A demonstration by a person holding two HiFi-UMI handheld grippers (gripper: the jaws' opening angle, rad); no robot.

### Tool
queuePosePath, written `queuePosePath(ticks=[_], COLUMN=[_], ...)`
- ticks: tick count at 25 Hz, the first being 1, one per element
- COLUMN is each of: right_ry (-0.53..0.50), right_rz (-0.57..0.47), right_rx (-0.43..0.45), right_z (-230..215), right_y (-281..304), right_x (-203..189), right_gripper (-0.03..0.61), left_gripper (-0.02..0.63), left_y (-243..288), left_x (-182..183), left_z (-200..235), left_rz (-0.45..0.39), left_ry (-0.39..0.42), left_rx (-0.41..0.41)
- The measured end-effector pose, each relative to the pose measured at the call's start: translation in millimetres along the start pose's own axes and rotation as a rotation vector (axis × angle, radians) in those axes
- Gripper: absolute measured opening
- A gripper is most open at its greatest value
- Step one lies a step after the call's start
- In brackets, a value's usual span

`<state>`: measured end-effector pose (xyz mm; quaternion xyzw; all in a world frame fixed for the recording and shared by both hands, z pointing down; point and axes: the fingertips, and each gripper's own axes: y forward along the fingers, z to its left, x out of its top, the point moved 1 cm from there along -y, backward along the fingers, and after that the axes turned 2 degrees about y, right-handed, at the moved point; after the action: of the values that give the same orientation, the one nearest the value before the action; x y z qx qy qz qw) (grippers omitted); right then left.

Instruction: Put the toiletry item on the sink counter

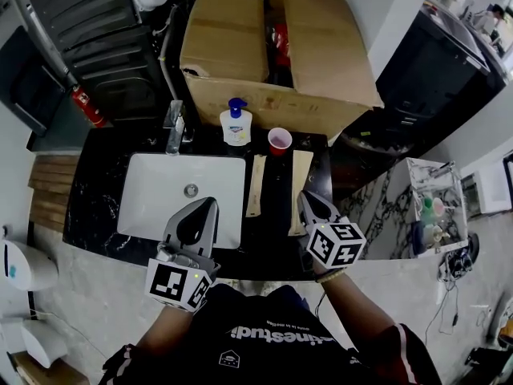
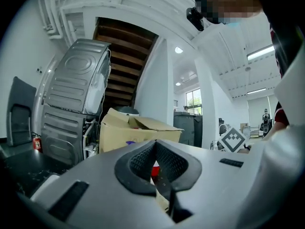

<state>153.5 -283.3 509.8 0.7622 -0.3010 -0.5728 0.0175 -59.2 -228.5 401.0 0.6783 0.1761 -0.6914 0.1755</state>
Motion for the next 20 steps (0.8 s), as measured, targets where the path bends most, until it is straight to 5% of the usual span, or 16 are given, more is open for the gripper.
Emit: queuePosePath(ticks=[20], right_ry=[0.143], right_rz=[0.293], right_rx=[-0.145], right_z=[-62.6], right_y=[102.0], right_x=[-83.9], right_gripper=[0.038], left_gripper=[0.014], left_y=[-8.1], left_x=[-45.5], left_z=[34.4], left_rz=[0.084], left_ry=[-0.092], left_rx=[0.047])
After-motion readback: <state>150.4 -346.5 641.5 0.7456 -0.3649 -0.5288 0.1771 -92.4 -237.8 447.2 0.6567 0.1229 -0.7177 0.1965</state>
